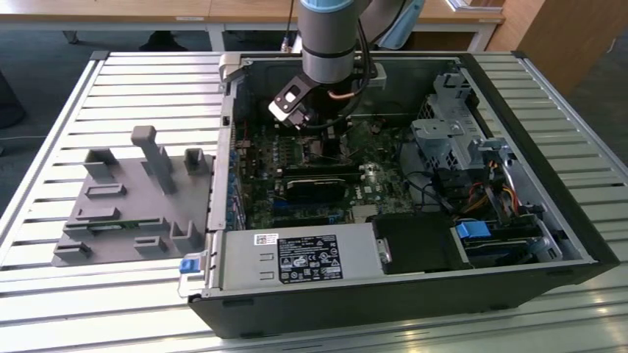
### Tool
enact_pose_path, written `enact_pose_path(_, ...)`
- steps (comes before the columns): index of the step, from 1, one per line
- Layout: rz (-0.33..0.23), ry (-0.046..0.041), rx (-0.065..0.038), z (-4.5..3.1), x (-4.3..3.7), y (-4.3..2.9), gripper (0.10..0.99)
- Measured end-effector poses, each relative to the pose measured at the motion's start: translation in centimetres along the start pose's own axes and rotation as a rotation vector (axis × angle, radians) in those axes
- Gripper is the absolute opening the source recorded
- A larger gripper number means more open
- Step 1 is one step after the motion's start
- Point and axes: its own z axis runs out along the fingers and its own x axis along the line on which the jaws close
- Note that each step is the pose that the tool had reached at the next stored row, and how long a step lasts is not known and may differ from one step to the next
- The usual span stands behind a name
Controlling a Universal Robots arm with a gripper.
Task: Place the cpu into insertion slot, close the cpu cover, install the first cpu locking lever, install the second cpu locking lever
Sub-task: 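Place the cpu into insertion slot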
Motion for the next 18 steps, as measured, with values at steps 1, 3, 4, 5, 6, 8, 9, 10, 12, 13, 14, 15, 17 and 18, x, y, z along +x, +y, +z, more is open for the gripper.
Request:
enact_pose_path(1,0.000,0.0001,0.000,-0.06,0.00,0.00,0.612)
enact_pose_path(3,0.000,0.0004,0.000,-0.27,0.00,0.02,0.612)
enact_pose_path(4,0.000,0.0004,0.000,-0.43,0.00,0.03,0.612)
enact_pose_path(5,0.000,0.0005,0.000,-0.55,0.00,0.03,0.612)
enact_pose_path(6,0.000,0.0007,0.001,-0.68,0.01,0.04,0.612)
enact_pose_path(8,0.000,0.0006,0.003,-0.91,0.01,0.07,0.612)
enact_pose_path(9,0.000,0.0005,0.005,-0.99,0.01,0.10,0.612)
enact_pose_path(10,0.000,0.0005,0.009,-1.06,0.01,0.15,0.612)
enact_pose_path(12,0.000,0.0003,0.016,-1.22,0.01,0.24,0.600)
enact_pose_path(13,0.000,0.0003,0.019,-1.29,0.01,0.26,0.537)
enact_pose_path(14,0.000,0.0002,0.021,-1.37,0.01,0.28,0.475)
enact_pose_path(15,0.000,0.0002,0.024,-1.44,0.01,0.30,0.416)
enact_pose_path(17,0.000,0.0002,0.028,-1.59,0.02,0.32,0.361)
enact_pose_path(18,0.000,0.0001,0.029,-1.63,0.02,0.32,0.361)
